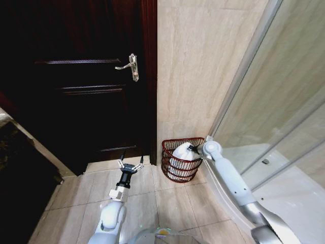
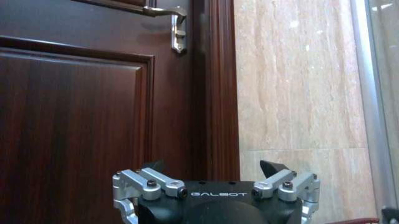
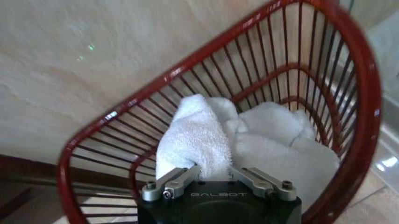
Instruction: Discard the used towel into the hamper.
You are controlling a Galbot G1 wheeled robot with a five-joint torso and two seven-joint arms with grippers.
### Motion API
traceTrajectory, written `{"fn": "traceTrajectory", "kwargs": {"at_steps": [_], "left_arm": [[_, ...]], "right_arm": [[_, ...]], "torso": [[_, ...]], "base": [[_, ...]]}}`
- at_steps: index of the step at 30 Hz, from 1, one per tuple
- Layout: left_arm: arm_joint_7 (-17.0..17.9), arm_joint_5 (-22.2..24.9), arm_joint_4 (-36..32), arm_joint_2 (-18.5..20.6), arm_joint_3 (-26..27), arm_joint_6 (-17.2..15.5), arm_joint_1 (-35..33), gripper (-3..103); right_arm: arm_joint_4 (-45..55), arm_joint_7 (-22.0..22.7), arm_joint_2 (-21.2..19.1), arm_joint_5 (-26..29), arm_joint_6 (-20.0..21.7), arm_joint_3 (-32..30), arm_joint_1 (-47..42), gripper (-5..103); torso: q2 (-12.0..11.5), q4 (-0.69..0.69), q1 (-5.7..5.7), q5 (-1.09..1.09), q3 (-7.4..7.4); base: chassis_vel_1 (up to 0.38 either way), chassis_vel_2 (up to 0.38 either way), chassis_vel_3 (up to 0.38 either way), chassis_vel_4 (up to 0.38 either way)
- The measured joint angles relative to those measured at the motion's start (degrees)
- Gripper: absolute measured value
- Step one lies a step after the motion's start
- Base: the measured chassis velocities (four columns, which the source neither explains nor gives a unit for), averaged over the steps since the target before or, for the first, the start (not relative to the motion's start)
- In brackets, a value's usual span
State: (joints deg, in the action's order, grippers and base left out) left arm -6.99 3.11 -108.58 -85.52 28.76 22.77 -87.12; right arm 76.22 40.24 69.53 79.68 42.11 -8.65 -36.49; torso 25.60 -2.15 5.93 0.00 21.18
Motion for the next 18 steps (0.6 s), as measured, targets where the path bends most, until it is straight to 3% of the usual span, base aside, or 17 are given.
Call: {"fn": "traceTrajectory", "kwargs": {"at_steps": [5,8,14,16,18], "left_arm": [[0.00,-0.44,-0.01,-0.12,-0.58,-0.11,0.06,100],[0.00,-0.67,-0.36,-0.06,-0.82,-0.16,-0.07,100],[-0.01,-0.87,-0.58,0.07,-1.18,-0.20,-0.21,100],[-0.01,-1.08,-0.64,0.04,-1.64,-0.20,-0.35,100],[-0.01,-1.12,-0.66,0.03,-1.77,-0.20,-0.40,100]], "right_arm": [[-4.80,-3.39,2.65,-7.27,0.00,-0.52,-0.12,6],[-7.95,-6.22,4.45,-14.43,0.01,-1.36,-0.03,3],[-6.97,-7.53,3.92,-18.28,-0.18,-2.39,-0.19,18],[-4.70,-7.68,3.09,-19.19,-0.65,-2.70,-0.70,29],[-3.94,-7.69,2.76,-19.39,-0.81,-2.77,-0.91,29]], "torso": [[0.00,0.01,0.00,0.01,0.00],[0.01,0.01,0.00,0.03,0.01],[0.01,0.01,0.00,0.03,0.01],[0.01,0.02,0.00,-0.01,0.01],[0.01,0.02,0.00,-0.03,0.01]], "base": [[0.000,0.000,0.000,0.000],[0.000,0.000,0.000,0.000],[0.000,0.000,0.000,0.000],[0.000,0.000,0.000,0.000],[0.000,0.000,0.000,0.000]]}}
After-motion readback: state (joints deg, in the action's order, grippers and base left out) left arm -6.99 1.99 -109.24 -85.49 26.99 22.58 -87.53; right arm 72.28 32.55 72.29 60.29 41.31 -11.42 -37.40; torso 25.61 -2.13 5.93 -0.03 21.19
